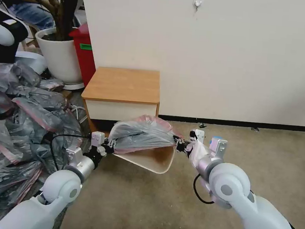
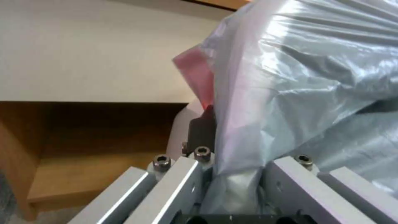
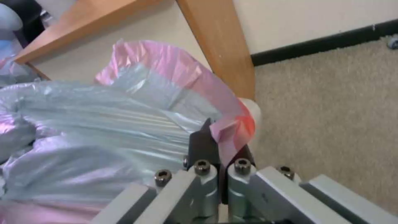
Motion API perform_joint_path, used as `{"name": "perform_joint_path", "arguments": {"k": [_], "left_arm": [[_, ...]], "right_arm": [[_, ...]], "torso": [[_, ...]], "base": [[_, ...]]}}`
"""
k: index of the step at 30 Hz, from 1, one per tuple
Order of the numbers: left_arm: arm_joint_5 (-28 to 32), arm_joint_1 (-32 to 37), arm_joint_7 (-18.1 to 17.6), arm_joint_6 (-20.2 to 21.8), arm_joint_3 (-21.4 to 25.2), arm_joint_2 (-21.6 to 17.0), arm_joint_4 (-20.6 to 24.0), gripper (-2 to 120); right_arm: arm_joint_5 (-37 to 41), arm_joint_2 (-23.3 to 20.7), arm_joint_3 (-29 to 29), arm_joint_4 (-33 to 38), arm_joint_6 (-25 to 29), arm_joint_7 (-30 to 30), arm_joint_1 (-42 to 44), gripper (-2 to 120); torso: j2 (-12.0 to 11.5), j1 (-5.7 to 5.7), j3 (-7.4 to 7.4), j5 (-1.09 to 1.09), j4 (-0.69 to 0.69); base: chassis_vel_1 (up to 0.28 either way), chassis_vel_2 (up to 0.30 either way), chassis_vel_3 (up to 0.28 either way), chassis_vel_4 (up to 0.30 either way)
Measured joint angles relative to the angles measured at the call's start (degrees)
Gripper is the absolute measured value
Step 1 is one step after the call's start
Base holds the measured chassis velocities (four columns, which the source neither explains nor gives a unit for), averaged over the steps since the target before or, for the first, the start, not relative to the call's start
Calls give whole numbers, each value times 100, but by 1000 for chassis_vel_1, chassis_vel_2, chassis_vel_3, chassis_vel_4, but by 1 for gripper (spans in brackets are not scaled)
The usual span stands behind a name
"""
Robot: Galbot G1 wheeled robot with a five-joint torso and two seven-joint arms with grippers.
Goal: Pick up the garbage bag from the table and place it over the trash can.
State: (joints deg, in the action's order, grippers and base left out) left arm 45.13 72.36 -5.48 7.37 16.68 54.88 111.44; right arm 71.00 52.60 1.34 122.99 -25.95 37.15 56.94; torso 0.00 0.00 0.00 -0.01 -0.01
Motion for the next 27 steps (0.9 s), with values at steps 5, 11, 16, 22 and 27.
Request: {"name": "perform_joint_path", "arguments": {"k": [5,11,16,22,27], "left_arm": [[23,-30,-320,-39,-38,121,-26,1],[81,-64,-613,-45,-99,229,-29,1],[154,-91,-844,-45,-162,345,-30,1],[196,-107,-1089,-25,-257,507,-31,1],[576,-177,-1470,189,-377,631,95,1]], "right_arm": [[-23,65,171,149,-61,7,331,0],[-79,122,332,245,-84,7,636,0],[-135,215,438,314,-91,8,880,0],[-233,387,518,387,-92,9,1172,0],[-473,627,516,389,-36,-104,1430,0]], "torso": [[0,0,0,1,0],[0,0,0,0,0],[0,0,0,0,0],[0,0,0,0,1],[0,0,0,0,0]], "base": [[0,0,0,0],[0,0,0,0],[0,0,0,0],[0,0,0,0],[0,0,0,0]]}}
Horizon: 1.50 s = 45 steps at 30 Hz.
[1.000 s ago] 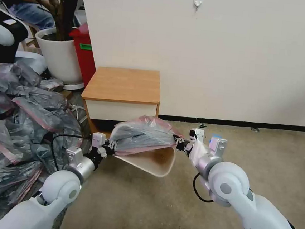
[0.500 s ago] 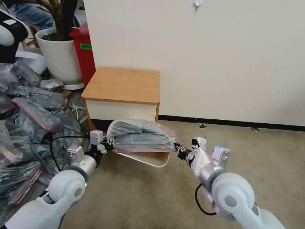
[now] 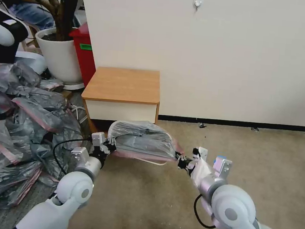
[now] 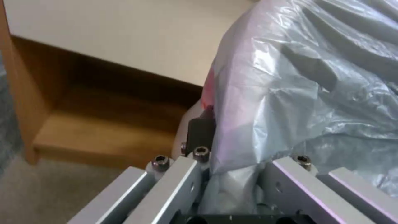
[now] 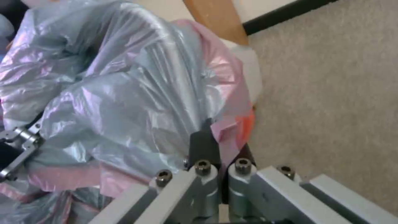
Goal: Pick up the garbage bag from the table and place it over the trash can.
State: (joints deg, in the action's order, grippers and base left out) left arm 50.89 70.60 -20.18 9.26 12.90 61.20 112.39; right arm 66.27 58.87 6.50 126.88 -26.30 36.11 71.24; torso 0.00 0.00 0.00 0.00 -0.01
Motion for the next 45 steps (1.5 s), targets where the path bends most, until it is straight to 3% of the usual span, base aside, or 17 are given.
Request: {"name": "perform_joint_path", "arguments": {"k": [7,19,25,32,34,38,45], "left_arm": [[560,-80,-394,350,-21,-29,192,1],[897,-250,-738,510,-78,-92,155,1],[517,-289,-604,578,-88,-243,6,1],[835,-298,-811,751,-70,-217,43,1],[1302,-360,-1169,864,-54,-172,147,1],[1902,-453,-1562,963,-10,-150,241,1],[2492,-483,-1902,1131,110,-170,385,1]], "right_arm": [[-483,186,-91,-109,154,-181,258,0],[-603,142,-101,-83,164,-244,382,0],[-620,12,-87,-120,155,-254,266,0],[-669,-48,-151,-250,168,-261,224,0],[-741,-33,-185,-314,216,-265,235,0],[-815,-9,-212,-366,271,-277,251,0],[-895,23,-247,-465,426,-317,236,0]], "torso": [[0,0,0,0,0],[0,0,0,1,0],[0,0,0,0,2],[0,0,0,0,1],[0,0,1,0,1],[0,0,0,0,0],[0,0,0,0,0]], "base": [[0,0,0,0],[0,0,0,0],[0,0,0,0],[0,0,0,0],[0,0,0,0],[0,0,0,0],[0,0,0,0]]}}
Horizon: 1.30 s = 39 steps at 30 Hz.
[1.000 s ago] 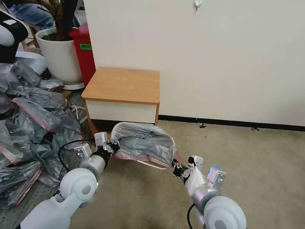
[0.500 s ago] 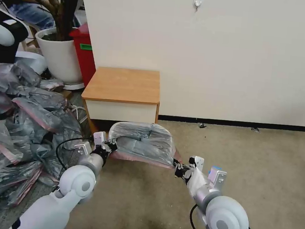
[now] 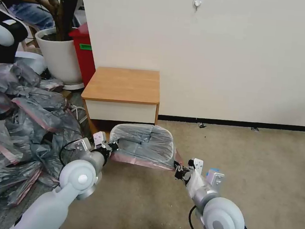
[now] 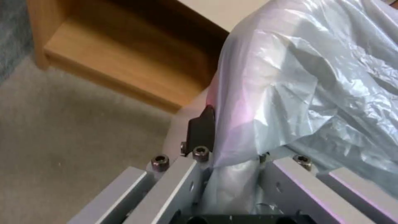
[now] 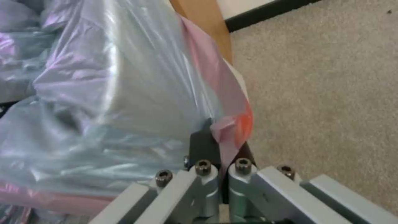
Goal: Pick up the garbage bag from the table and place it over the trash can.
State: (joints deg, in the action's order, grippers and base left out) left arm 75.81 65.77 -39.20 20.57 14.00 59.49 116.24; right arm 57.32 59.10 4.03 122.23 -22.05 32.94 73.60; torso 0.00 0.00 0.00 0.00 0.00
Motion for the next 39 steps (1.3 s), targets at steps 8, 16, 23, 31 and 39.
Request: {"name": "perform_joint_path", "arguments": {"k": [8,16,23,31,39], "left_arm": [[418,96,-193,561,212,-114,170,1],[828,295,-169,1067,488,-288,485,1],[958,343,-168,1112,558,-300,590,1],[1102,362,-167,1244,559,-259,677,1],[1151,364,-167,1302,529,-253,676,1]], "right_arm": [[-174,84,-67,-329,257,-140,-85,0],[-322,157,-105,-790,448,-251,-226,0],[-438,269,-206,-1032,531,-279,-302,0],[-483,409,-294,-1441,592,-300,-493,0],[-581,477,-381,-1713,654,-325,-625,0]], "torso": [[0,0,0,1,0],[0,0,0,1,1],[0,0,0,0,0],[0,0,0,0,0],[0,0,0,0,0]], "base": [[0,0,0,0],[0,0,0,0],[0,0,0,0],[0,0,0,0],[0,0,0,0]]}}
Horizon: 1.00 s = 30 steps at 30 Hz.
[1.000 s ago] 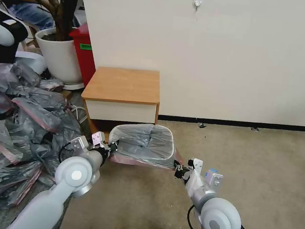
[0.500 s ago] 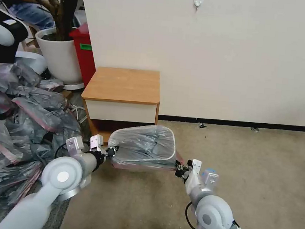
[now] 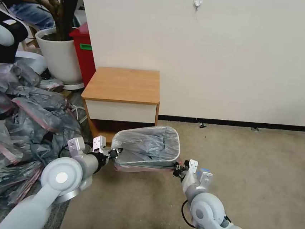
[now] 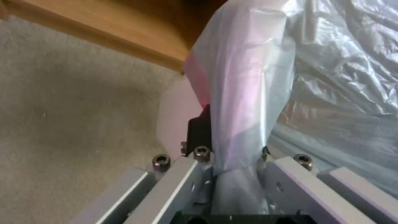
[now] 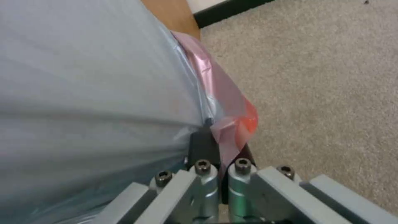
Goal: Pick up the garbage bag from the table and place it over the trash can.
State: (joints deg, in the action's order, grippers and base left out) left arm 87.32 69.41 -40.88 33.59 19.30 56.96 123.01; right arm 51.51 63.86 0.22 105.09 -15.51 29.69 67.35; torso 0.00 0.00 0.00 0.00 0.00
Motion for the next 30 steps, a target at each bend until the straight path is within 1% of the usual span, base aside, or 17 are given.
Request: {"name": "perform_joint_path", "arguments": {"k": [5,10,11,12,16,17,20,21,24,26,29,30], "left_arm": [[16,21,-1,47,-12,22,-7,1],[7,33,0,52,-18,54,-67,2],[0,27,1,52,-16,59,-86,2],[0,27,1,52,-16,59,-86,2],[-24,-10,5,34,-7,66,-169,2],[-24,-10,5,34,-7,66,-169,2],[-27,-40,18,25,11,78,-223,2],[-27,-40,18,25,11,78,-223,2],[-17,-70,34,21,36,79,-269,2],[-16,-76,37,18,41,79,-278,2],[-44,-103,42,-24,80,73,-353,2],[-44,-103,42,-24,80,73,-353,2]], "right_arm": [[-151,52,-89,-177,77,-12,-99,0],[-229,47,-117,-178,146,-4,-84,0],[-261,34,-117,-173,184,15,-65,4],[-261,34,-117,-173,184,15,-65,4],[-404,-18,-111,-57,269,48,22,20],[-404,-18,-111,-57,269,48,22,20],[-556,-112,-80,54,349,64,122,34],[-556,-112,-80,54,349,64,122,34],[-774,-228,-18,127,423,51,264,50],[-807,-243,-5,137,432,50,293,52],[-1058,-328,159,244,500,39,553,68],[-1058,-328,159,244,500,39,553,68]], "torso": [[0,0,0,0,0],[0,0,0,0,0],[0,0,0,0,1],[0,0,0,0,1],[0,0,0,0,0],[0,0,0,0,0],[0,0,0,0,0],[0,0,0,0,0],[0,0,0,1,0],[0,0,0,0,0],[0,0,0,0,0],[0,0,0,0,0]], "base": [[0,0,0,0],[0,0,0,0],[0,0,0,0],[0,0,0,0],[0,0,0,0],[0,0,0,0],[0,0,0,0],[0,0,0,0],[0,0,0,0],[0,0,0,0],[0,0,0,0],[0,0,0,0]]}}
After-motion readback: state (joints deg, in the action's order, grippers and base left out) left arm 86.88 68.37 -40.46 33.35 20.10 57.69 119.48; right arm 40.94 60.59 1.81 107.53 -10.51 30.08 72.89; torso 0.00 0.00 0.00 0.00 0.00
